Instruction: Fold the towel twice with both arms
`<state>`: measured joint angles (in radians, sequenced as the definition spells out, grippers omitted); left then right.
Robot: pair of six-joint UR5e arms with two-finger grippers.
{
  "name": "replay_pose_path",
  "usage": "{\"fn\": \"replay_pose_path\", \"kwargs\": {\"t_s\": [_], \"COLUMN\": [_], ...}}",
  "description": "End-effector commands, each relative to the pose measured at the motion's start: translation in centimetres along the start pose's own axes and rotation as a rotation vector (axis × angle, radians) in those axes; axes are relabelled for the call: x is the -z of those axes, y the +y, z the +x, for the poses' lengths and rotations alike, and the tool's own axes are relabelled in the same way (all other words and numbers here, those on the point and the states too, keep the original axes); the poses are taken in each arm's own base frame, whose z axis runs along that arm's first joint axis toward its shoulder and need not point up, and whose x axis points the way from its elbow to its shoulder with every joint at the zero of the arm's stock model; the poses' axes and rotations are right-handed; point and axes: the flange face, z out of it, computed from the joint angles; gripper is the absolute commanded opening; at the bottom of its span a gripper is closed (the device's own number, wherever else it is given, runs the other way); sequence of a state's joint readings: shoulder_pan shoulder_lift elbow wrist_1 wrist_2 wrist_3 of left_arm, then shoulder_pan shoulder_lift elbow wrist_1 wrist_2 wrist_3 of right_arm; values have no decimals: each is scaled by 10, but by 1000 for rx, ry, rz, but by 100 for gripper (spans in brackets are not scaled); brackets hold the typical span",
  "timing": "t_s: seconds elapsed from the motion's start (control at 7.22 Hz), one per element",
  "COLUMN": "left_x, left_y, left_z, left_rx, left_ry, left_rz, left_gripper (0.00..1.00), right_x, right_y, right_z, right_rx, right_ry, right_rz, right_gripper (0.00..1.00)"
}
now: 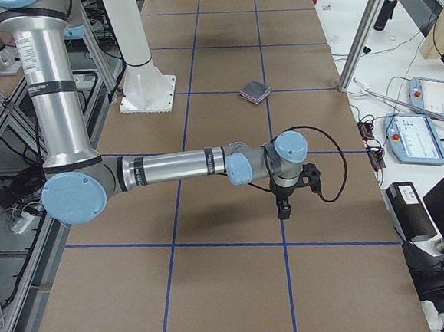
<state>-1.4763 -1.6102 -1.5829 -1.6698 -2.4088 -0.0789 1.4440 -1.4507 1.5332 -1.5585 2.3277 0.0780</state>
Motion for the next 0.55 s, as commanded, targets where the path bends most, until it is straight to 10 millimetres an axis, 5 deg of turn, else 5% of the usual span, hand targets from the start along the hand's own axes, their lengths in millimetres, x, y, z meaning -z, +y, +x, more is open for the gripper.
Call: {"fn": "replay_pose_path", "kwargs": {"t_s": [0.0, 0.42], "left_x": [6, 10], "left_y": [6, 13], "left_z": [-14, -22], "left_rx": [-10, 11], "left_ry": [2, -1], "left_rz": [-1, 5], "left_gripper": [100, 100], "right_x": [13, 12], "right_y": [6, 10], "right_z": [12, 14], "right_rx": [13, 13], "right_ry": [1, 1], "right_rz": [-24, -24], "right_gripper": [100, 100]}}
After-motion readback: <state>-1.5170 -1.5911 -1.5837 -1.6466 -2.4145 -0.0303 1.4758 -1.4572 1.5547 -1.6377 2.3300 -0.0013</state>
